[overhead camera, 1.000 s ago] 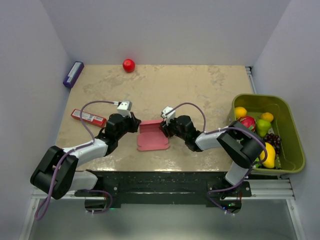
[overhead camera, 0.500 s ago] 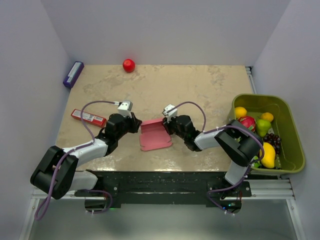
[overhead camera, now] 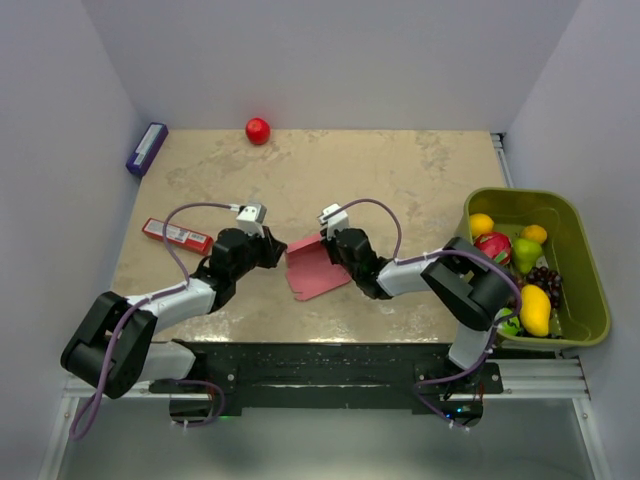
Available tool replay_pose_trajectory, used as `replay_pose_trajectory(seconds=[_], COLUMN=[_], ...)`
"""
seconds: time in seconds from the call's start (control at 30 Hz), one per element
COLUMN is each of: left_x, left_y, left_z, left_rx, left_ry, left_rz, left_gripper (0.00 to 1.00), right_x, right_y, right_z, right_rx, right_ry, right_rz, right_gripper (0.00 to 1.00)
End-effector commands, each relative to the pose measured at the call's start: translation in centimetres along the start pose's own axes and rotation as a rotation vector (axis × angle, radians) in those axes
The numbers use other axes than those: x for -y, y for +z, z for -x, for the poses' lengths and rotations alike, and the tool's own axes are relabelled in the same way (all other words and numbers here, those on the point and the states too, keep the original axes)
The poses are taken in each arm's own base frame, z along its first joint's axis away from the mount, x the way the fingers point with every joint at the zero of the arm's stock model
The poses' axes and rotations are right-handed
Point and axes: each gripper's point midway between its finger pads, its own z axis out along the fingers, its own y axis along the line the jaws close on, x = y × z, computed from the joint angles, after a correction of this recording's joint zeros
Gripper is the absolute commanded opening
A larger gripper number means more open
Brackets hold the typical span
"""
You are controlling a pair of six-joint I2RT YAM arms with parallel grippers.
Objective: Fold the paper box
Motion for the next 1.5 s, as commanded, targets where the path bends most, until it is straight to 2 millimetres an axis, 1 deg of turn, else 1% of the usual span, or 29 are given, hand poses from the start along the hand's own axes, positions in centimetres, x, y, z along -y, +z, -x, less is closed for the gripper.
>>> replay_pose_trajectory(seconds=[0.0,0.03,0.07,0.3,0.43,0.77,0.8,0.83,0.87,0.9,0.93,0.97,1.0,1.03,1.07,1.1,1.13,1.17,1.27,1.3,1.37,1.4,1.47], left_x=[0.5,0.4,0.6,1.0,1.5,2.5,2.6,2.5,2.4,2.4,2.5,2.2,2.2,2.0,1.9,1.9,1.8,1.8,1.5,1.3,1.4,1.4,1.5], left_y=[-0.6,-0.6,-0.6,-0.6,-0.6,-0.7,-0.7,-0.8,-0.9,-1.0,-1.2,-1.4,-1.6,-2.0,-2.3,-2.6,-3.3,-3.6,-4.6,-4.8,-5.3,-5.5,-5.9], left_z=[-3.6,-3.5,-3.5,-3.5,-3.4,-3.4,-3.3,-2.8,-2.6,-2.3,-1.6,-1.4,-1.1,-0.5,-0.1,0.1,0.7,1.0,1.7,1.6,1.9,1.9,2.1], left_rx=[-0.122,-0.12,-0.118,-0.114,-0.108,-0.1,-0.095,-0.078,-0.078,-0.069,-0.048,-0.048,-0.039,-0.021,-0.009,0.002,0.023,0.035,0.053,0.053,0.058,0.056,0.048], left_ry=[-0.018,-0.019,-0.017,-0.013,-0.013,-0.005,-0.002,0.004,0.009,0.021,0.03,0.033,0.044,0.049,0.053,0.058,0.064,0.068,0.081,0.079,0.07,0.058,0.047], left_rz=[-0.038,-0.039,-0.049,-0.067,-0.091,-0.126,-0.126,-0.118,-0.111,-0.107,-0.105,-0.086,-0.077,-0.062,-0.052,-0.046,-0.035,-0.031,-0.001,0.007,0.013,0.015,0.018], left_gripper=[0.15,0.15,0.15,0.15,0.15,0.15,0.16,0.19,0.22,0.34,0.4,0.45,0.54,0.57,0.59,0.64,0.66,0.67,0.71,0.72,0.73,0.75,0.75], right_x=[1.0,1.1,1.7,3.7,4.2,4.7,4.6,4.4,4.0,3.5,3.2,2.4,2.0,1.7,0.9,0.6,0.5,0.2,-0.9,-1.4,-1.7,-1.9,-2.5], right_y=[0.1,0.0,0.0,-0.7,-0.9,-1.1,-1.1,-1.0,-1.2,-1.2,-1.2,-1.2,-1.2,-1.2,-1.3,-1.3,-1.6,-1.4,-1.8,-1.9,-2.4,-2.6,-3.2], right_z=[-0.6,-0.9,-1.3,-2.7,-3.4,-5.1,-5.2,-4.6,-4.9,-4.8,-4.7,-4.5,-4.4,-4.3,-4.3,-4.4,-5.1,-4.8,-5.4,-5.2,-5.1,-4.2,-3.5], right_rx=[-0.036,-0.043,-0.053,-0.084,-0.097,-0.129,-0.132,-0.115,-0.127,-0.127,-0.132,-0.139,-0.146,-0.147,-0.158,-0.168,-0.208,-0.22,-0.282,-0.285,-0.289,-0.266,-0.252], right_ry=[-0.03,-0.031,-0.029,0.021,0.033,0.049,0.044,0.05,0.043,0.047,0.04,0.04,0.026,0.009,0.008,0.003,-0.018,-0.023,-0.033,-0.024,-0.004,0.011,0.032], right_rz=[-0.14,-0.156,-0.196,-0.373,-0.413,-0.459,-0.453,-0.432,-0.397,-0.363,-0.341,-0.288,-0.26,-0.235,-0.183,-0.164,-0.146,-0.132,-0.069,-0.037,-0.016,-0.003,0.037], right_gripper=[0.0,0.0,0.0,0.0,0.0,0.0,0.0,0.0,0.0,0.0,0.0,0.0,0.0,0.0,0.0,0.0,0.0,0.0,0.0,0.08,0.14,0.25,0.34])
